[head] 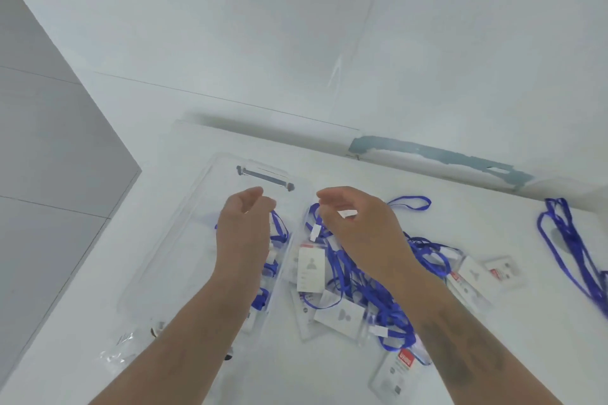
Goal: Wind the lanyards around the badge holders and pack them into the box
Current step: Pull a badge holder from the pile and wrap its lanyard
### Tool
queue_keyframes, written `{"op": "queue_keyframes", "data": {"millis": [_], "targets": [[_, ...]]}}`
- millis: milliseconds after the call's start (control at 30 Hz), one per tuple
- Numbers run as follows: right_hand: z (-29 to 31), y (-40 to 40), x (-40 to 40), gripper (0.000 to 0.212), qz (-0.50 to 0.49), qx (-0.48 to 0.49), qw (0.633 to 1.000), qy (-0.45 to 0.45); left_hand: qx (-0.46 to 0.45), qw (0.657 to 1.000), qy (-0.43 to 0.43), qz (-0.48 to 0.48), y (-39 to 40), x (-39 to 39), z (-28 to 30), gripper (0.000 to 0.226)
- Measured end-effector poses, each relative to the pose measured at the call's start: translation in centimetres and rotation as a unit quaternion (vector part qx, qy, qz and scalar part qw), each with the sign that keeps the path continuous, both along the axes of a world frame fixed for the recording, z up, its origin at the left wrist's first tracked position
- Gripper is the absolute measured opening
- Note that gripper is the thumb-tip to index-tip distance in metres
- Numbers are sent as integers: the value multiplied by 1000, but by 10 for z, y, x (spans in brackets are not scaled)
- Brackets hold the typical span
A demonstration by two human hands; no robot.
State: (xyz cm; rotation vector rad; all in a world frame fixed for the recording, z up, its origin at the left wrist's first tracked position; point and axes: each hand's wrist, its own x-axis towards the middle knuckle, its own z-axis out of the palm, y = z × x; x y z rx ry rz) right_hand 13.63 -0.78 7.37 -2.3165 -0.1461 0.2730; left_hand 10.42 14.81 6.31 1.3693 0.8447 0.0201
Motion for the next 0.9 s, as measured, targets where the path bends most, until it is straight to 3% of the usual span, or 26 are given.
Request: {"op": "queue_keyframes", "data": {"millis": [267, 567, 900], "targets": [[-19, -76, -36, 21, -38, -20, 999, 15, 88, 985, -42, -143, -56, -24, 10, 21], [-95, -105, -84, 35, 20, -171, 976, 134, 138, 951, 108, -255, -91, -58, -70, 22], [-148, -102, -90, 59, 33, -263, 957, 116, 167, 920, 210, -286, -93, -75, -126, 38]]}}
